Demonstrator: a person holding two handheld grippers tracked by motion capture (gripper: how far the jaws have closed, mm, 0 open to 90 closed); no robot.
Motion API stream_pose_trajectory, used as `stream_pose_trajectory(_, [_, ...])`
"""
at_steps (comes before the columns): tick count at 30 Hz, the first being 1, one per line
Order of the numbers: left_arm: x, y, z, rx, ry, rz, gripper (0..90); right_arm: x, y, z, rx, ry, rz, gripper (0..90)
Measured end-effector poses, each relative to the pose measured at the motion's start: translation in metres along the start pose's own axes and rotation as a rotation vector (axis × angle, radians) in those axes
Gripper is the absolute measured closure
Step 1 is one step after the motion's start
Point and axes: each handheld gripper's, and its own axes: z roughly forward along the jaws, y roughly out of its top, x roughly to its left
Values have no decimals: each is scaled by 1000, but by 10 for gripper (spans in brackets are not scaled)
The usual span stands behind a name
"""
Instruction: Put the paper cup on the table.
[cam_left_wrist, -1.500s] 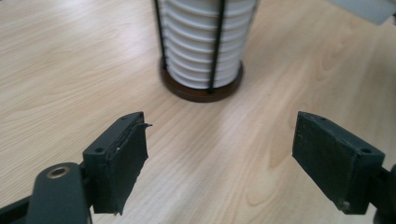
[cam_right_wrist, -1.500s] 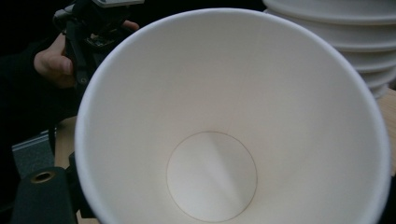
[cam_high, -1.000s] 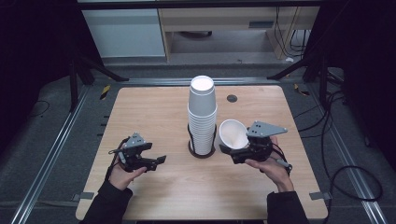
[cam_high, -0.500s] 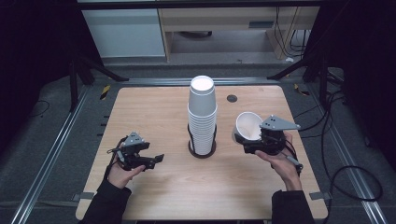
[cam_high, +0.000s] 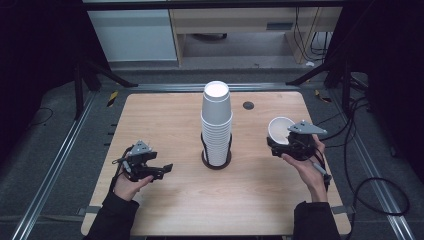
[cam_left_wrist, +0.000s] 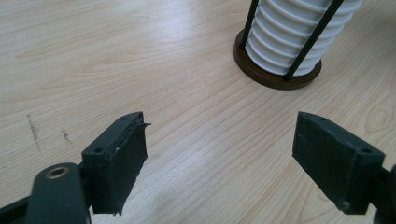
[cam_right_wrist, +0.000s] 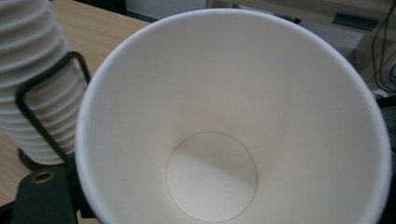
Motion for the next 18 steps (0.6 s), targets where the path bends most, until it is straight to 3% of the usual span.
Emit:
stream_pose_trajectory(8, [-1,0,0,7,4,7,173,-16,-11,5,55,-31,37,149])
stream_pose_trajectory(18, [2,-2,1,11,16,0,174,-27,-34,27,175,-39,56,147])
